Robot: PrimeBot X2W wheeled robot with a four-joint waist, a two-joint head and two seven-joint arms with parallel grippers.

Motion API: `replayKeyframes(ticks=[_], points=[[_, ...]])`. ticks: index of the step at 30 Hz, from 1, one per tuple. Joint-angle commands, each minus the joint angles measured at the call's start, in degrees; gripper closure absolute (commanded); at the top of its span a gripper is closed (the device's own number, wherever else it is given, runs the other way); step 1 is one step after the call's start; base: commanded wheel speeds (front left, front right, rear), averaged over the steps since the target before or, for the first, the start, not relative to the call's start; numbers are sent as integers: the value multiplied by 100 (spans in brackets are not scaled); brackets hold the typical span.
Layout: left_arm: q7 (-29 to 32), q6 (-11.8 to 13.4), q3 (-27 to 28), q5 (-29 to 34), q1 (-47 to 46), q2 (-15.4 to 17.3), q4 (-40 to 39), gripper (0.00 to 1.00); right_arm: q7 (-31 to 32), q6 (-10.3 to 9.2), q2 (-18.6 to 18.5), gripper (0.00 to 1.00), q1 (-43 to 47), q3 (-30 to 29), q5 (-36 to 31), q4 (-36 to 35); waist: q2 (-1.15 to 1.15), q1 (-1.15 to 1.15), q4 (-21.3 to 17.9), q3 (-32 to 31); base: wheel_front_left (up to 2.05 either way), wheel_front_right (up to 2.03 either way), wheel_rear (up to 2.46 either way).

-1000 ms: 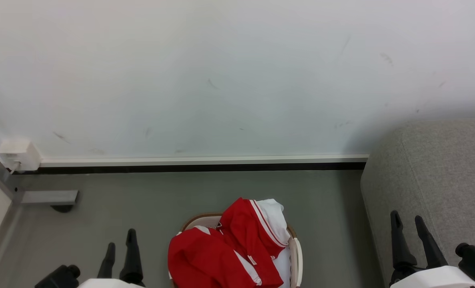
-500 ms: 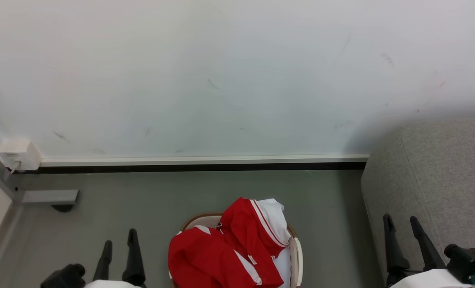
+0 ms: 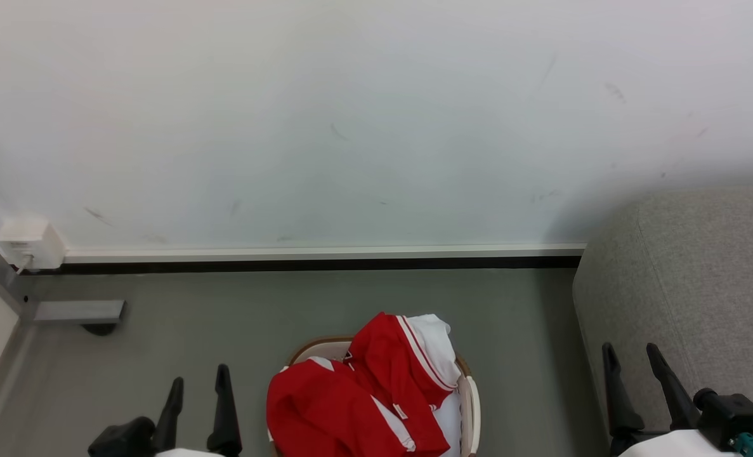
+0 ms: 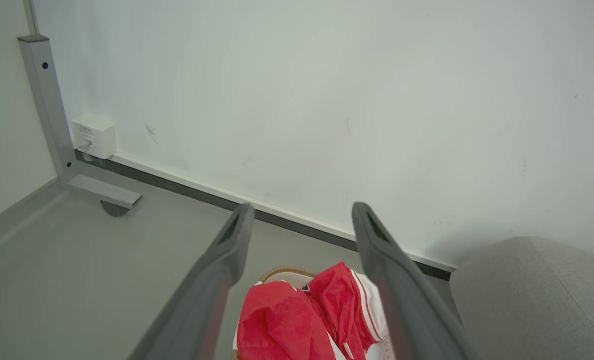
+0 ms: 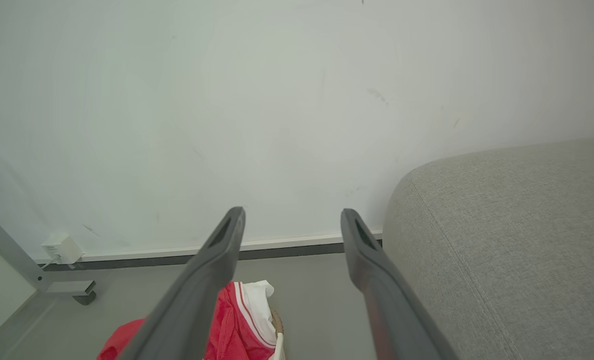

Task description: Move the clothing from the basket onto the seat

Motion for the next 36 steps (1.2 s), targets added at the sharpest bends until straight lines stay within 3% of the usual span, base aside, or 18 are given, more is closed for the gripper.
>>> replayKeyframes(ticks=[1, 10, 23, 36], points=[[-61, -12, -10, 183, 8, 49, -35, 0, -48, -10, -57, 0, -49, -5, -141, 22, 0, 0, -2, 3, 0, 0, 0], [-169, -59, -91, 783, 44, 54, -81, 0, -149, -11, -61, 0, -111, -37, -401, 189, 0, 0, -20, 19, 0, 0, 0], [-282, -340, -75, 1504, 127, 57, -37, 0, -287, -12, -67, 0, -148, -50, -750, 455, 0, 0, 8, -13, 0, 0, 0], [-276, -399, 30, 1318, 135, 56, 118, 0, -266, -12, -66, 0, -165, -122, -603, 614, 0, 0, 3, -26, 0, 0, 0]])
